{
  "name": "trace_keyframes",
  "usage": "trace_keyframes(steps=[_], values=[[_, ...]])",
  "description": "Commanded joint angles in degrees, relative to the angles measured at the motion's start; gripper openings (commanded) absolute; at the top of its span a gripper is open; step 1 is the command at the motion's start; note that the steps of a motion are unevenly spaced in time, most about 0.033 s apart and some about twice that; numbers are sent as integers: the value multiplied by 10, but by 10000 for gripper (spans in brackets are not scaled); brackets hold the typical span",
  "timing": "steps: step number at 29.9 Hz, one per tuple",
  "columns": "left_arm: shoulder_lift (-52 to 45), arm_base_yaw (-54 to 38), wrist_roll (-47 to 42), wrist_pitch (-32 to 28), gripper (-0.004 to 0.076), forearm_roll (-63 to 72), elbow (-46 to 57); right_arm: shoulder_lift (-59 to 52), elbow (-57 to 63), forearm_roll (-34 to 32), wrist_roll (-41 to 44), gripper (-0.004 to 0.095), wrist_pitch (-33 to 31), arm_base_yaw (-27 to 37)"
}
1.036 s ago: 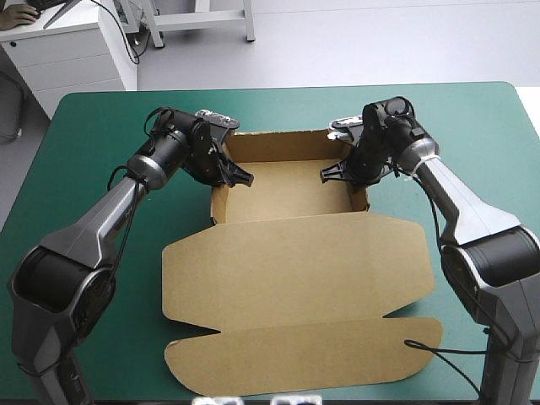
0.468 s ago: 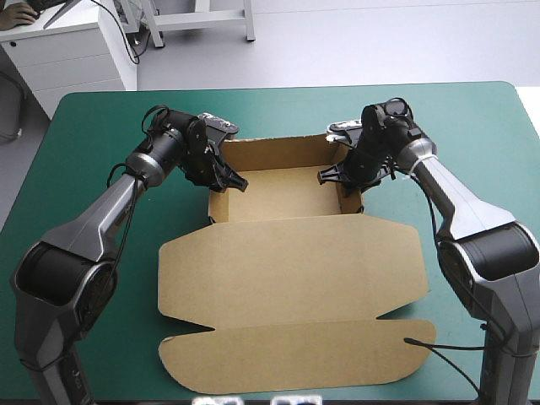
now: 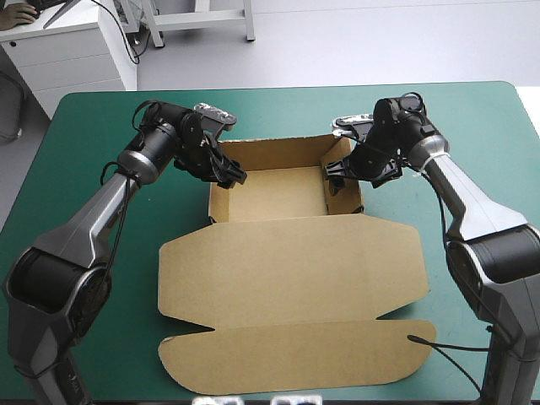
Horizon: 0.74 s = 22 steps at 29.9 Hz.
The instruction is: Fold the box
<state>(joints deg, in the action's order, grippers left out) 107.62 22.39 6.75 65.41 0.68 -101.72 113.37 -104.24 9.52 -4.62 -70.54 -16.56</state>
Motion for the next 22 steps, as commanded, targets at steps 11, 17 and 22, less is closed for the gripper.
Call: trace_keyframes(steps=[11, 17, 22], values=[[-189, 0, 18, 56, 230, -81, -50, -240, -18, -47, -17, 785, 5, 4], [-272, 0, 36, 83, -8, -99, -50, -330, -18, -47, -20, 408, 2, 4], [-330, 0, 44, 83, -8, -95, -50, -373, -18, -47, -34, 28, -8, 4]])
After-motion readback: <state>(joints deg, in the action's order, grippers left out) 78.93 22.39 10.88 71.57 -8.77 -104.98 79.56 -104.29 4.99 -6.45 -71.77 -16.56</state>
